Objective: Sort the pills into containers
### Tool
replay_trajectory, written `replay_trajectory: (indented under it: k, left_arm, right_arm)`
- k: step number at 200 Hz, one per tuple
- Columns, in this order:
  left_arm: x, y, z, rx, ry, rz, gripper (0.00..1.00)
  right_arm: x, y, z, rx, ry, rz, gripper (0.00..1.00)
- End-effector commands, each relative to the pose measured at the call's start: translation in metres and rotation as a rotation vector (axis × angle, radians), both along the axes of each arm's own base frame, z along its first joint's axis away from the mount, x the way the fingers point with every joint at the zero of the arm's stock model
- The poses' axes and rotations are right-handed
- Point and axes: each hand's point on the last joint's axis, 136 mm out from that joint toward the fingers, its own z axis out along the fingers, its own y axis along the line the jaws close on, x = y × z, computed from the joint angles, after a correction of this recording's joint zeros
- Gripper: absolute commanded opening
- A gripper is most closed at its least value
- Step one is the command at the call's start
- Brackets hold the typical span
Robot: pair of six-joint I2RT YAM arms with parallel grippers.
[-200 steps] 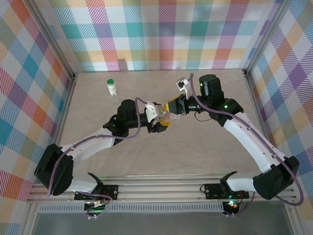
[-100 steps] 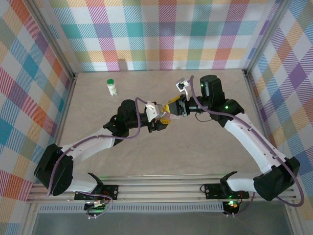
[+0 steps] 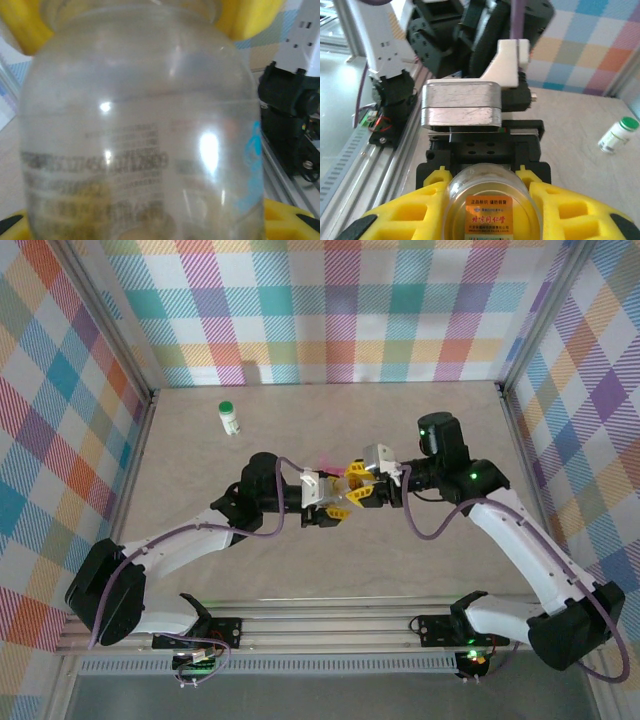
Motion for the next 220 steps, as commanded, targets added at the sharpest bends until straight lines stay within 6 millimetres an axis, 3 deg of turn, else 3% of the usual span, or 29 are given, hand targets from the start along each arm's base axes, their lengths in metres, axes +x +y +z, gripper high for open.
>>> replay_trajectory:
  k: [1,33,51,83,102,138,160,181,220]
  left_arm:
    - [-0.015,0.007,0.021,-0.036,-0.036,-0.073,0.0]
    - [-0.02,0.012,0.016,-0.01,-0.05,-0.078,0.0]
    - [-0.016,0.012,0.011,0.003,-0.049,-0.056,0.0]
    - [-0.002,0.013,0.005,0.012,-0.051,0.026,0.0]
    - [0.016,0.016,0.008,-0.01,-0.059,0.142,0.0]
    - [0.074,0.038,0.026,-0.121,-0.058,0.512,0.0]
    - [0.09,0.043,0.029,-0.153,-0.076,0.593,0.0]
    - [0.102,0.045,0.03,-0.168,-0.082,0.657,0.0]
    - [0.113,0.047,0.023,-0.167,-0.086,0.711,0.0]
  right_arm:
    - [-0.012,-0.004,-0.001,-0.008,-0.067,0.138,0.31]
    - [0.001,-0.002,0.011,-0.038,-0.032,0.145,0.47]
    - [0.009,0.0,0.021,-0.039,-0.029,0.12,0.65]
    - [0.013,0.001,0.041,-0.017,-0.007,0.062,0.76]
    - [0.024,0.001,0.051,-0.001,0.033,-0.039,0.77]
    - [0.077,-0.005,0.068,0.081,0.183,-0.409,0.82]
    - [0.109,-0.003,0.072,0.166,0.415,-0.581,0.8]
    - [0.143,-0.007,0.058,0.177,0.671,-0.799,0.73]
    - [0.152,0.006,0.044,0.175,0.824,-0.857,0.69]
